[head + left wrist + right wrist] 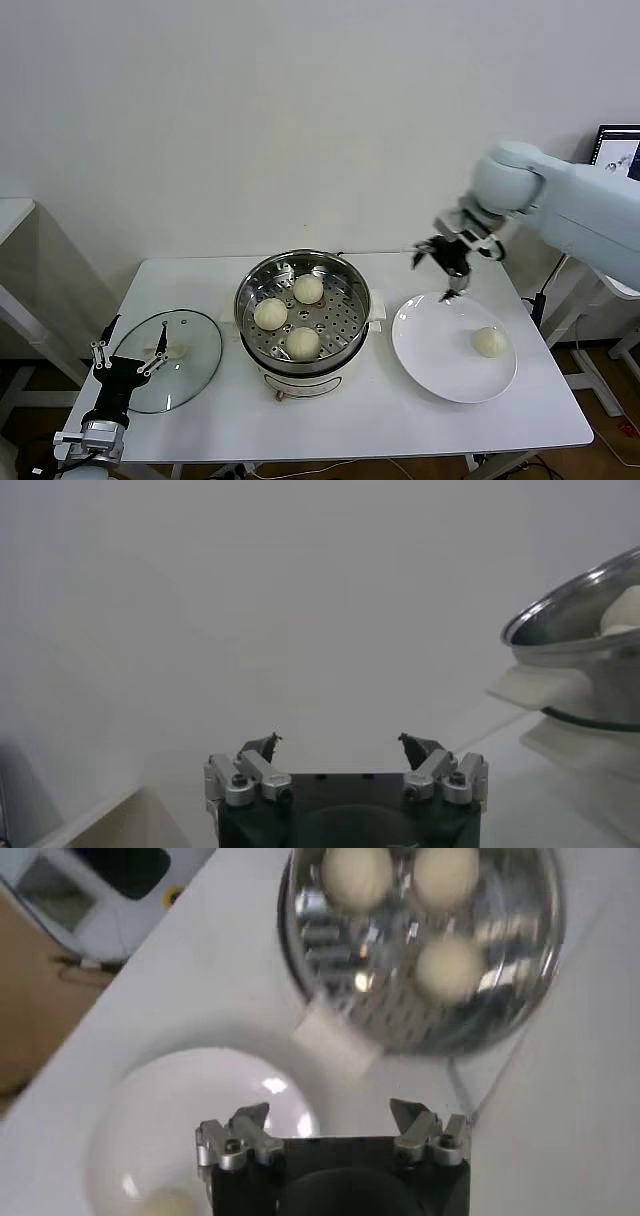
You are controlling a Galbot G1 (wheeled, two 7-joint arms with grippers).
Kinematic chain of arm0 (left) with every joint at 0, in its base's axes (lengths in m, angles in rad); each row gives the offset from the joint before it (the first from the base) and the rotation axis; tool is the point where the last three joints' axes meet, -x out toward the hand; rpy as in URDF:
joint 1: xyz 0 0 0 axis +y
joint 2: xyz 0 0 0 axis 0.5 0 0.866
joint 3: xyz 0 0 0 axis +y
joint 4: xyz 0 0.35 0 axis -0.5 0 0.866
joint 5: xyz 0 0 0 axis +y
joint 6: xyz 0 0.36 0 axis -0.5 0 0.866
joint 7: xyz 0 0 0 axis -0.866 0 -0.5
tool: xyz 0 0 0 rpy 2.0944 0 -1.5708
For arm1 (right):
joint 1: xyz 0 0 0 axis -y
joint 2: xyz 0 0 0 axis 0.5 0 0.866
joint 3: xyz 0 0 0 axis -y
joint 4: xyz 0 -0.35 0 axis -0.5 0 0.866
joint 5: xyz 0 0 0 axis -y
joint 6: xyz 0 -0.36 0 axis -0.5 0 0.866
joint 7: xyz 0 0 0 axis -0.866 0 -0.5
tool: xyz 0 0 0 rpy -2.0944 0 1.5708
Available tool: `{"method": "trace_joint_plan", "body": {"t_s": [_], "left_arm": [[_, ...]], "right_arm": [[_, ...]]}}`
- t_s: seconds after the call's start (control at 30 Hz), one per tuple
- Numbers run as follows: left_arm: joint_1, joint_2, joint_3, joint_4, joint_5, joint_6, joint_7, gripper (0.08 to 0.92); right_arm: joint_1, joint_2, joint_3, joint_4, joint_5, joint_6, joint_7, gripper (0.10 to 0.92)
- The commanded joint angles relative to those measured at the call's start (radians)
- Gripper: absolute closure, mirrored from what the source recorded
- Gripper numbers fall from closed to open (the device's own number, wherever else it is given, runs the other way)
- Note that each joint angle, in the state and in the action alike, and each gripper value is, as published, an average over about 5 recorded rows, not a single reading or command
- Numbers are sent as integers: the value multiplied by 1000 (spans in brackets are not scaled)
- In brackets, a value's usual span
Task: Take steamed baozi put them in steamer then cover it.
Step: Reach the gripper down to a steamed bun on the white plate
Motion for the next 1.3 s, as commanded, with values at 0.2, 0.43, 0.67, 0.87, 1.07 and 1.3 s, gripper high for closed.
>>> {"method": "trace_joint_plan", "body": {"t_s": [0.2, 0.43, 0.67, 0.87, 1.07, 1.3], "left_arm": [[-8, 2, 22, -1, 11, 7, -3, 177], [-8, 3, 17, 3, 12, 7, -4, 177], [-14, 2, 21, 10, 14, 9, -5, 177], [-17, 3, 24, 15, 14, 9, -5, 177], [-19, 3, 27, 21, 18, 7, -4, 177], [-19, 3, 27, 25, 19, 6, -4, 177]], "right_arm": [[-534, -87, 454, -239, -335, -3, 22, 203], [-594, -22, 518, -286, -383, 5, 53, 203], [-606, 11, 520, -301, -387, 6, 69, 203], [-627, 32, 527, -320, -406, 18, 105, 203], [-631, 51, 526, -330, -424, 24, 120, 203], [-631, 64, 523, -341, -433, 29, 118, 203]]}}
